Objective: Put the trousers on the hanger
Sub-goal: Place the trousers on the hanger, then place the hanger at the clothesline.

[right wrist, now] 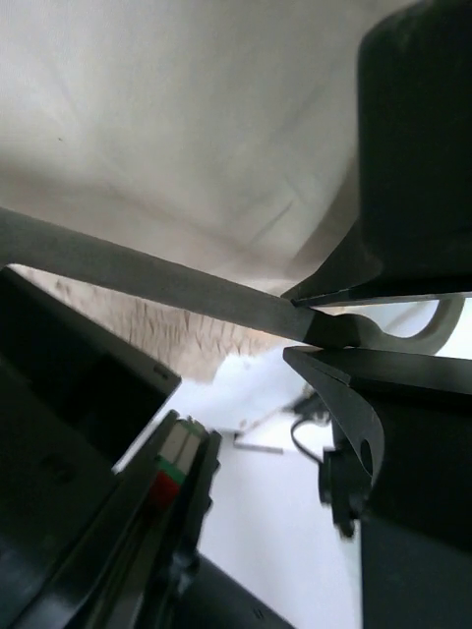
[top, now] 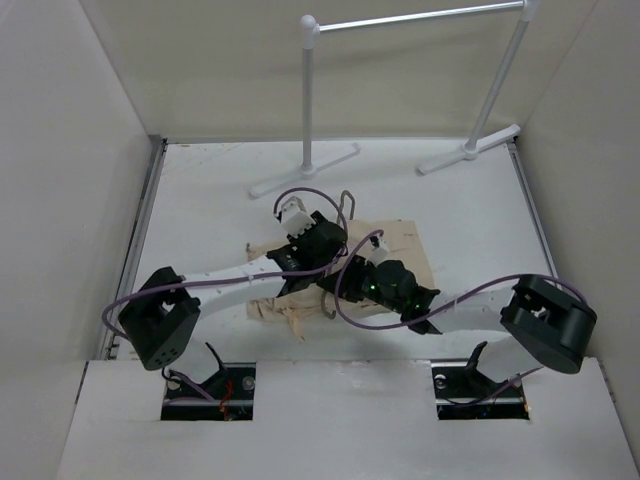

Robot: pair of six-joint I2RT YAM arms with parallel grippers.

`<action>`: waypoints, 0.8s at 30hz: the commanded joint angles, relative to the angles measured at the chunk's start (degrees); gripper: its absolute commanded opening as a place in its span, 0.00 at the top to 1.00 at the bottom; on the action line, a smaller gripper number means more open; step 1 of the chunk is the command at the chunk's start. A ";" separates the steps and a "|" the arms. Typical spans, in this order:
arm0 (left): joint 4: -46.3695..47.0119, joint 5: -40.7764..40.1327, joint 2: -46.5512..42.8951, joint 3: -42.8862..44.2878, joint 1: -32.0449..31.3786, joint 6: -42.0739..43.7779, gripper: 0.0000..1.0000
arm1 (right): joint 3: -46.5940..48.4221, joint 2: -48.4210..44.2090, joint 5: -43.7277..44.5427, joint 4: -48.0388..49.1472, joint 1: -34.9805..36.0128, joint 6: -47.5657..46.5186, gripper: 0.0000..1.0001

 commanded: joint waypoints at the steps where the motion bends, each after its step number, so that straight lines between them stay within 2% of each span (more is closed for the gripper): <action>1: 0.38 0.40 -6.09 1.57 1.00 -0.22 0.57 | -0.57 -5.92 0.18 8.03 -0.27 1.92 0.91; 3: 0.47 1.01 -8.98 0.43 1.71 0.48 0.36 | -0.92 -9.26 0.09 6.02 -1.41 1.92 0.91; 6: 0.29 1.46 -13.99 -1.33 2.50 2.24 0.15 | -0.57 -13.57 -1.14 1.45 -3.34 1.13 0.92; 7: 0.03 1.54 -15.57 -1.60 2.59 3.12 0.00 | -0.40 -14.54 -1.58 0.13 -4.04 0.87 0.92; 12: -1.02 2.68 -21.21 -1.08 2.76 6.81 0.00 | 1.36 -18.58 -3.43 -6.90 -7.21 -0.72 0.93; 17: -4.44 2.86 -26.83 3.05 3.03 13.57 0.00 | 5.40 -23.33 -4.75 -15.51 -11.34 -3.09 0.95; 24: -9.71 3.65 -30.88 8.06 7.76 21.31 0.00 | 14.53 -28.95 -9.22 -27.46 -19.15 -3.54 0.97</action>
